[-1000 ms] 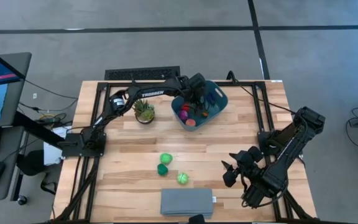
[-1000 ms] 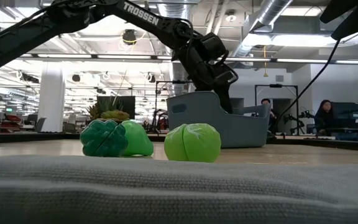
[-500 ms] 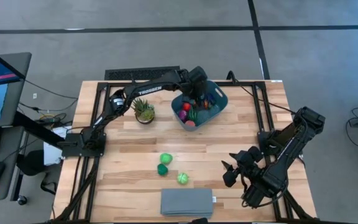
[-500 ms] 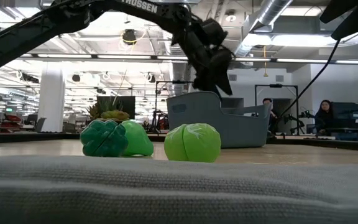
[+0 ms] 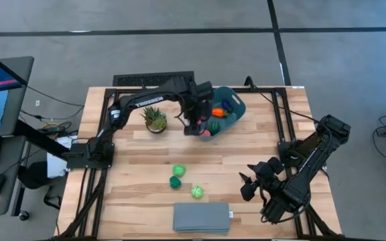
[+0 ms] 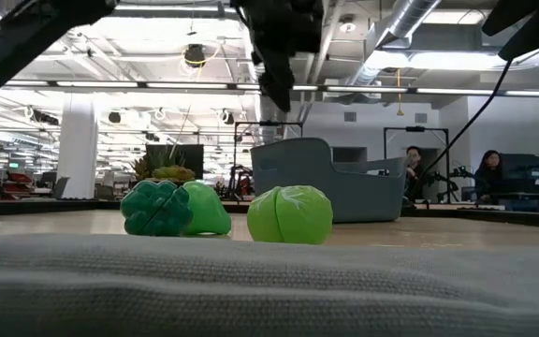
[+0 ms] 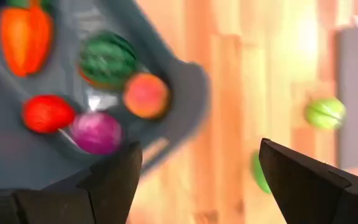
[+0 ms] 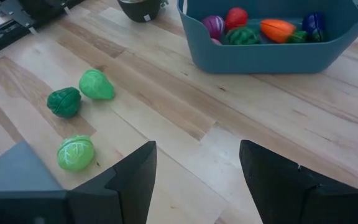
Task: Pick and placing Produce into tupperware
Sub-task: Put the pear into the bin
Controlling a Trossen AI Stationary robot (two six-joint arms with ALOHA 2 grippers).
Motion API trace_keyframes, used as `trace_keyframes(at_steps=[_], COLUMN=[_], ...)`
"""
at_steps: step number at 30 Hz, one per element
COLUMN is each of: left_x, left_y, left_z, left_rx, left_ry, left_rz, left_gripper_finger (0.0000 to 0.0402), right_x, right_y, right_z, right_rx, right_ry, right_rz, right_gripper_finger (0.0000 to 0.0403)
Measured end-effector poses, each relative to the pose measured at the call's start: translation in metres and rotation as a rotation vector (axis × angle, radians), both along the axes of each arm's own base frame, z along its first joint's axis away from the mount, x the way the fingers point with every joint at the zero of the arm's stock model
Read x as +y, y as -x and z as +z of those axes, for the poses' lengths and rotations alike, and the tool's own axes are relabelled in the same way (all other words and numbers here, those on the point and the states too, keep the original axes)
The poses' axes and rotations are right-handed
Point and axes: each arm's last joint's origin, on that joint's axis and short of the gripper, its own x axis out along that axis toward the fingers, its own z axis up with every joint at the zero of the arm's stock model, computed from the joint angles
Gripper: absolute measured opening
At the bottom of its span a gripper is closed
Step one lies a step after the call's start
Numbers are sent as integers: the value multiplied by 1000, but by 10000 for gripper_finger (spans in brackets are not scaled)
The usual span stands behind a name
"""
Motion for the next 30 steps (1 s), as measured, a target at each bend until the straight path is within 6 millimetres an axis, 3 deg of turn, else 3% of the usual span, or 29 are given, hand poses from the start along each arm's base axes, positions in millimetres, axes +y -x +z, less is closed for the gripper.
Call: trace_keyframes(at_steps=[11,20,26,30], left_x=[-62,-93,-118,-125], left_y=[23,47,73,101], left_z=[48,71,70,55], left_rx=[-43,-19,-89,-162], left_ry=[-72,-122,-255,-294], left_rz=[-74,-53,-2,49], left_gripper_finger=[311,311,311,311], right_x=[1,1,1,1], right_y=[0,0,0,0], right_z=[0,0,0,0], right_rx=[-4,-4,-6,-6], right_ry=[-6,-12,-16,-12], right_rz=[0,1,1,1], right_gripper_finger=[255,255,255,255])
